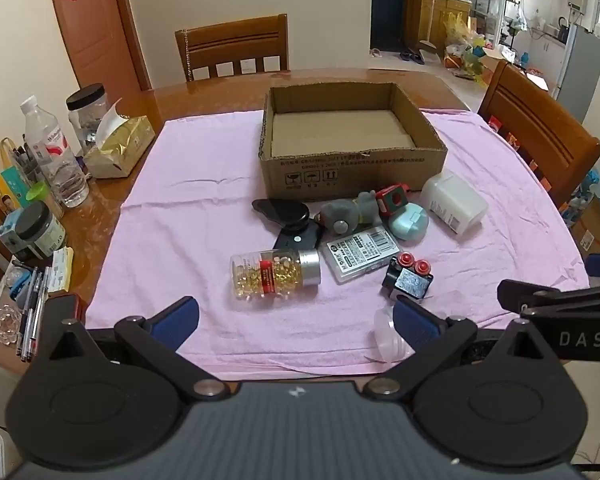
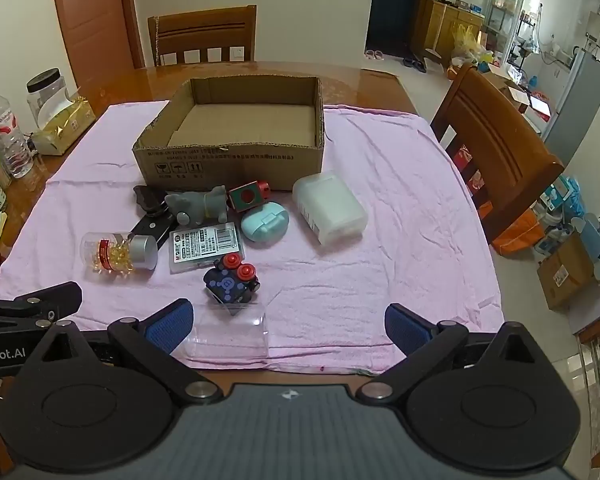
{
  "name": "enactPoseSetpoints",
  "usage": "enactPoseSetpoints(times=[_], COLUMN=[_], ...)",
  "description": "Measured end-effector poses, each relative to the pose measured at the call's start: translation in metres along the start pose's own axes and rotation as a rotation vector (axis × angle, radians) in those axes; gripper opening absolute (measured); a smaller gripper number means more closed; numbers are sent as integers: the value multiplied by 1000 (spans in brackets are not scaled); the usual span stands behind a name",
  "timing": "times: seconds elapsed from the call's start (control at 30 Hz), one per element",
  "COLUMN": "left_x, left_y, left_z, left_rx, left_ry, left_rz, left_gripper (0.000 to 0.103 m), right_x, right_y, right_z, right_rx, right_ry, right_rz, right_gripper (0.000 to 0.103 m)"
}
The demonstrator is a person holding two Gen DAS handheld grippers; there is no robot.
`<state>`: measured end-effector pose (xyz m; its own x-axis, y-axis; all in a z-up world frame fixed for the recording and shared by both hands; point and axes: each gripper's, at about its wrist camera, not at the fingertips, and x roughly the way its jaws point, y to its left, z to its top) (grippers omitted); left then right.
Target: Organize rigid objects
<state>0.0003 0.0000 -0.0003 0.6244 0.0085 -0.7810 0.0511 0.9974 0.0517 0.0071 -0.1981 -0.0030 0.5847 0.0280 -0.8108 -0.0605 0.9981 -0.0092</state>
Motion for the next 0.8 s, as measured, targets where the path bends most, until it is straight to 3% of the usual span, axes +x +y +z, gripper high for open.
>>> enactPoseSetpoints(times=[0.8], left_x=[-6], left_y=[-4], left_z=[3], left_rx=[5], left_ry=[-5], left_rz=[7], left_gripper=[102], right_x=[-7], right_y=[-5], right_z=[4], right_rx=[-3], right_ry=[-19], right_rz=[4], right_gripper=[103])
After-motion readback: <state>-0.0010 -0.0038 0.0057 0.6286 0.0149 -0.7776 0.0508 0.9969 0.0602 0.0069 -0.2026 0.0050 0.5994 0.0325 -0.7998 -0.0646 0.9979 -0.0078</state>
